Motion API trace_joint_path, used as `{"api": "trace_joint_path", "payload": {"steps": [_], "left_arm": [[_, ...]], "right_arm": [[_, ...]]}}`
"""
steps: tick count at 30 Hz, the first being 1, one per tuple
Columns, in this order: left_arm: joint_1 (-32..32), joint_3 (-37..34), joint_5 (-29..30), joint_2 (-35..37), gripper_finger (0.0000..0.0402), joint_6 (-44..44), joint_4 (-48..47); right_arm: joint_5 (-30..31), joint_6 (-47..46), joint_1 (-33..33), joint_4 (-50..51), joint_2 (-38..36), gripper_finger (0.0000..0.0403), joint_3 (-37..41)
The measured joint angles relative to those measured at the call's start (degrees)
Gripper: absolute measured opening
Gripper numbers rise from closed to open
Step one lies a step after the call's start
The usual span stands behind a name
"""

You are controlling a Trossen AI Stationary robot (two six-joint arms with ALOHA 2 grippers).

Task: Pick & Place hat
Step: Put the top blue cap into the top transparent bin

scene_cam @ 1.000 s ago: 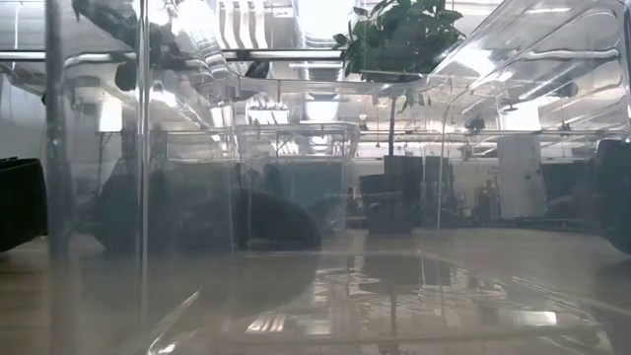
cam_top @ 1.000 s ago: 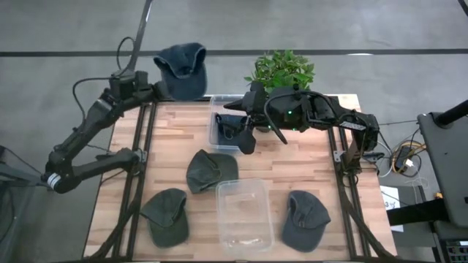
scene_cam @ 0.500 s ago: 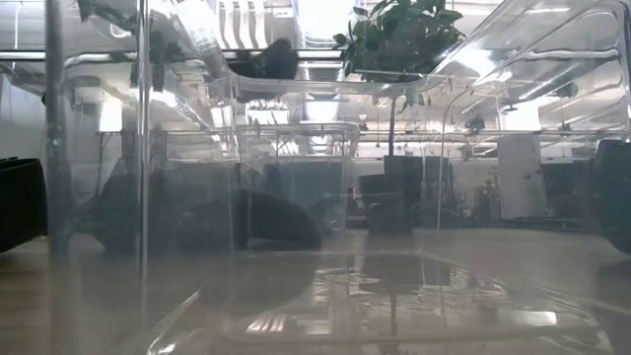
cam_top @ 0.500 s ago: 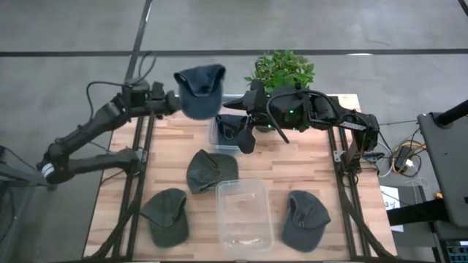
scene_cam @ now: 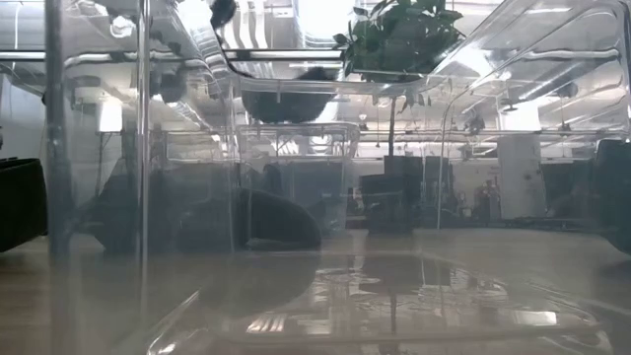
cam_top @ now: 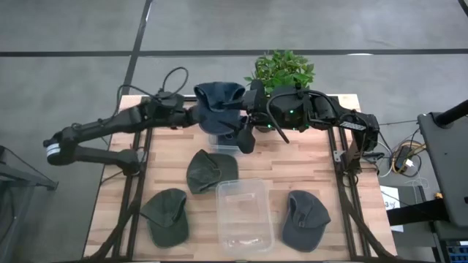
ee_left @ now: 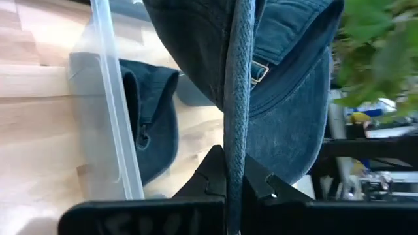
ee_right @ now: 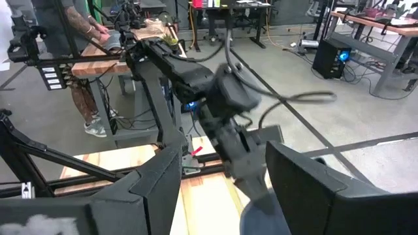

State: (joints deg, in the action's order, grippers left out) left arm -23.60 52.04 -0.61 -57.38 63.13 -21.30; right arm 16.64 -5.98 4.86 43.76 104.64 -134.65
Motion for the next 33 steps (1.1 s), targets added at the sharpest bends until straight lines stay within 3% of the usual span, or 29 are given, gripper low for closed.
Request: {"api": "trace_joint_path", "payload": {"steps": [4, 10, 25, 29, 33], "left_arm": [[0.1, 0.0, 0.7, -3.2, 0.0004, 1.1, 1.7], [0.8, 0.0, -4.1, -6.9, 0.0004, 2.2, 8.4], [0.7, 0.0, -4.6, -11.8, 0.0015, 4.6, 6.7], [0.5, 0.0, -4.9, -12.3, 0.0037, 3.4, 6.5], [0.4, 0.0, -5.9, -12.8, 0.0084, 1.1, 6.1]], "right_arm": [[0.0, 0.0, 0.0, 0.0, 0.0, 0.0215, 0.0], [0.0, 0.2, 0.0, 0.0, 0.0, 0.0215, 0.0], [0.0, 1.3, 0.0, 0.1, 0.0, 0.0215, 0.0], [0.0, 2.2, 0.0, 0.3, 0.0, 0.0215, 0.0], [-0.1, 2.2, 0.0, 0.4, 0.0, 0.0215, 0.1]]}}
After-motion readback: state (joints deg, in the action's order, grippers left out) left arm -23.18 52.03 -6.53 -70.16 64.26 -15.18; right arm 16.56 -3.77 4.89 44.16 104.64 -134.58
